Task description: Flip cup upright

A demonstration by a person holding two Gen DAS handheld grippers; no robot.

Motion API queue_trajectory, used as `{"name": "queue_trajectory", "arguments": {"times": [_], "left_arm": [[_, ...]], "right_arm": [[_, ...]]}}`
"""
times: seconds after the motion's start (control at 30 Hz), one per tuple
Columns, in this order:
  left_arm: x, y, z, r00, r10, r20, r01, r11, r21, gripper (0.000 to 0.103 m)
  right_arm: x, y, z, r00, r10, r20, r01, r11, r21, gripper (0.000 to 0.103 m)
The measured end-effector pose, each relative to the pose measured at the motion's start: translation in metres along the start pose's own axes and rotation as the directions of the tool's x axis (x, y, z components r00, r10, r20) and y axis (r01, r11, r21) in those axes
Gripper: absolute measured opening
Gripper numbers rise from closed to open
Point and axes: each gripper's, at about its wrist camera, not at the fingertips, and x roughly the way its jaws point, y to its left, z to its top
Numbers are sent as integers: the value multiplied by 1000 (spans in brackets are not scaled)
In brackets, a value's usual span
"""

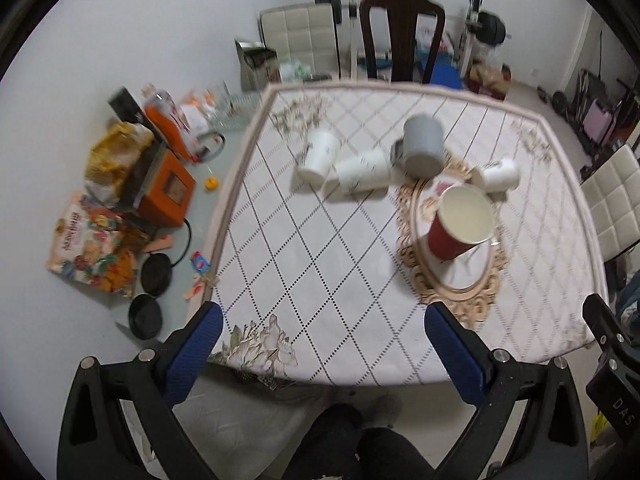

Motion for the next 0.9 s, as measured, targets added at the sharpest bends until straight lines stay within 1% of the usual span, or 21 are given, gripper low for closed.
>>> {"name": "queue_trajectory", "arguments": {"times": [0.1, 0.2, 0.3, 0.43, 0.67, 0.8, 0.9], "left_arm": [[-38, -4, -4, 999, -8, 52, 8, 1000, -5, 103], [-64, -6, -6, 996, -12, 89, 13, 1000, -7, 103], [-83, -5, -8, 994, -15, 105, 17, 1000, -14, 103], [-103, -2, -11, 990, -21, 138, 25, 999, -30, 103], [-122, -4, -14, 986, -12, 169, 20, 999, -42, 103], [-128, -5, -15, 984, -12, 176, 21, 999, -47, 103], [-129, -7, -15, 984, 1, 180, 7, 999, -41, 103]], "right_arm": [[-37, -10, 4, 1000, 8, 29, -8, 1000, -9, 103], [-66, -19, 7, 998, 16, 54, -16, 1000, -10, 103], [-93, -26, 9, 996, 33, 83, -32, 999, -12, 103], [-119, -30, 12, 993, 43, 114, -41, 999, -17, 103], [-139, -37, 18, 989, 41, 141, -38, 999, -27, 103], [-143, -37, 19, 989, 45, 142, -41, 999, -36, 103], [-144, -37, 20, 989, 45, 143, -39, 998, -43, 103]]}}
